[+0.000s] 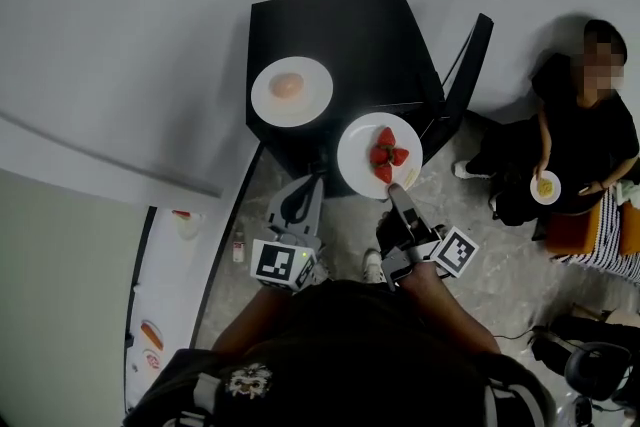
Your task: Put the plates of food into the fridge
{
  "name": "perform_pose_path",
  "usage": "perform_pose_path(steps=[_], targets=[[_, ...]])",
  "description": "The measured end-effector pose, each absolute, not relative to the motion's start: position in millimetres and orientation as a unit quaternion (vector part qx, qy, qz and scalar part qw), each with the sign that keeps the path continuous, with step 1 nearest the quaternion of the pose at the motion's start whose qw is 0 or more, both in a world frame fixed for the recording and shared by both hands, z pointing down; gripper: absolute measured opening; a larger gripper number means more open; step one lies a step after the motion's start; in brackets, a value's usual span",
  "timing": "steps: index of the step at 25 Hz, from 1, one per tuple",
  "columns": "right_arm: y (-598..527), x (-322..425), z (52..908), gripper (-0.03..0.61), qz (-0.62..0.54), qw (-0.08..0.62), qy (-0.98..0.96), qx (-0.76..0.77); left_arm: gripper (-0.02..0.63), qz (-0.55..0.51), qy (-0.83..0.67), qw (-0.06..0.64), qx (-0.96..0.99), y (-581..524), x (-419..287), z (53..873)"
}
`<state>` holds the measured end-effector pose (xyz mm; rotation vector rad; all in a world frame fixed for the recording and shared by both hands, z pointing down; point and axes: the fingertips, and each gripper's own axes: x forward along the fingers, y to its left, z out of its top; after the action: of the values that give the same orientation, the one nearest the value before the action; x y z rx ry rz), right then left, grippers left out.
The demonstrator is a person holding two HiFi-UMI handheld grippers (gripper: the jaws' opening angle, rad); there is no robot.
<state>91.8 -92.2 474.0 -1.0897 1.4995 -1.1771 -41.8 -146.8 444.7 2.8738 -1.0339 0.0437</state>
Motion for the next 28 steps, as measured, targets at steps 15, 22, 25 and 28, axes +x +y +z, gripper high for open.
perform_pose_path(steps=[15, 22, 25, 28], targets=[[-92.8, 98.1, 553.0, 0.035, -0.511, 0.413, 0.577, -0.485, 0.023, 0.041, -0.341, 0.060, 0.937, -148.7, -41.0, 485.8], [-109.9, 106.1, 577.6, 0.035, -0.514, 0.415, 0.555, -0.506, 0.023, 0.040, -0.349, 0.068, 0.934, -148.8, -47.0, 486.8], [-124.8, 111.8, 587.7, 0.035, -0.518, 0.418, 0.542, -0.512, 0.023, 0.044, -0.352, 0.070, 0.932, -155.7, -47.1, 493.3], [-135.8, 118.6, 595.4, 0.035, -0.521, 0.421, 0.531, -0.520, 0.023, 0.045, -0.353, 0.074, 0.931, -159.5, -46.2, 496.3]])
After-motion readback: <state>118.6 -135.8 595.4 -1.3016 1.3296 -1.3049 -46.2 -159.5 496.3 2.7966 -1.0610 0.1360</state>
